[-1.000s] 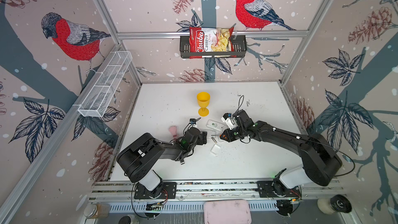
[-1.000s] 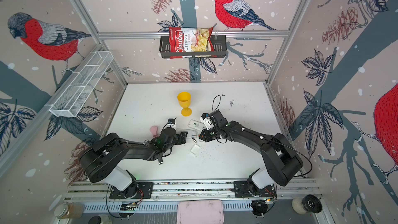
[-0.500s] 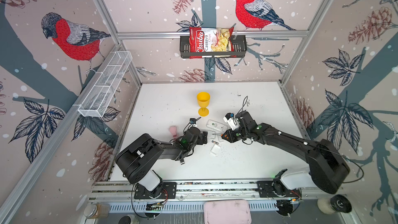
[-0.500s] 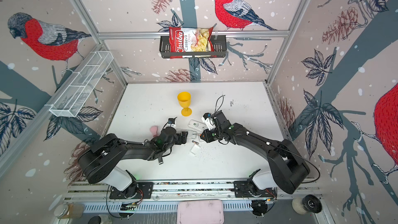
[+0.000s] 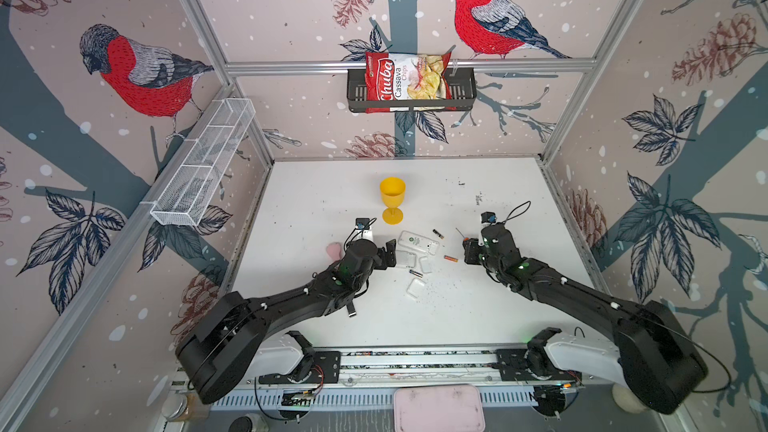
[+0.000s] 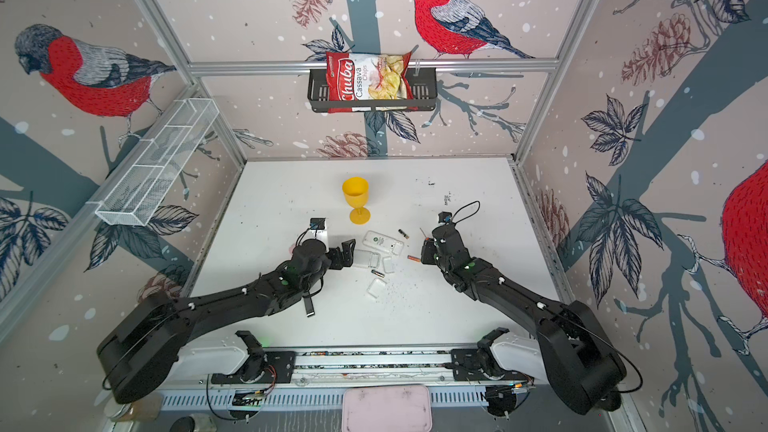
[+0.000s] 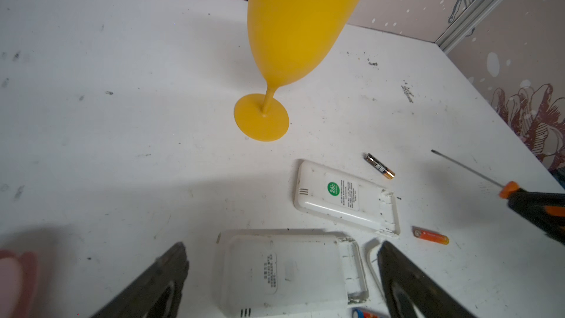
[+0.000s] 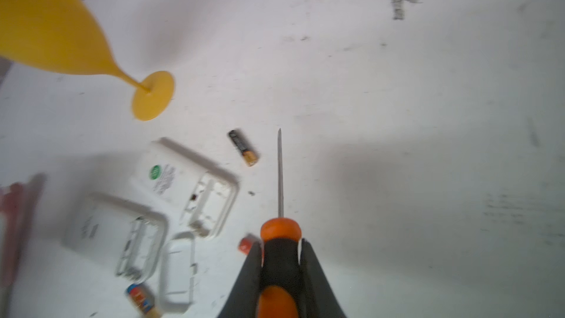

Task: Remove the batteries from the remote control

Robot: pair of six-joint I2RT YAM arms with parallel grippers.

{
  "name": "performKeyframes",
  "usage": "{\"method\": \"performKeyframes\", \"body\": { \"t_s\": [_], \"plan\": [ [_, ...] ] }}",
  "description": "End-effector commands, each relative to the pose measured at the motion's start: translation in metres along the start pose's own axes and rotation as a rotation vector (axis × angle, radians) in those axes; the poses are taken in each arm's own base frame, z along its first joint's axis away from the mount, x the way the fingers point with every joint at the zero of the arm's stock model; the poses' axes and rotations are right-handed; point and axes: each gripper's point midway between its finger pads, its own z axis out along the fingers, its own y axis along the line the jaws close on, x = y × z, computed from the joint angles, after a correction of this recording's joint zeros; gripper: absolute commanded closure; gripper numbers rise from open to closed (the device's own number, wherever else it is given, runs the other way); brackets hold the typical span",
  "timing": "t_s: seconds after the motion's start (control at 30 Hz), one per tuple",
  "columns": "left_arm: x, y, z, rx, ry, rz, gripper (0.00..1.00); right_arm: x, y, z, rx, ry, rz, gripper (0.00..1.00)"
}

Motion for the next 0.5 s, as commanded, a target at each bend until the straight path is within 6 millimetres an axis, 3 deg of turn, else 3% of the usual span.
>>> {"method": "performKeyframes", "body": {
  "t_s": [0.0,0.1,0.3,0.47],
  "plan": [
    [-0.002,0.008,-0.008,-0.025,-0.018,0.022,0.04,-0.016,-0.008,0.006,0.056,-0.115,0.044,1.00],
    [-0.005,0.012,-0.017,-0.023,-0.044,0.020,0.04,0.000,-0.017,0.022,0.109,-0.070,0.042,0.99],
    [-0.001,0.023,-0.025,-0.049,-0.064,0.019,0.04,0.013,-0.016,0.046,0.127,-0.005,0.028,0.89],
    [0.000,0.030,-0.028,-0.075,-0.075,0.036,0.04,0.020,-0.012,0.062,0.125,0.033,0.019,0.70]
  ]
}}
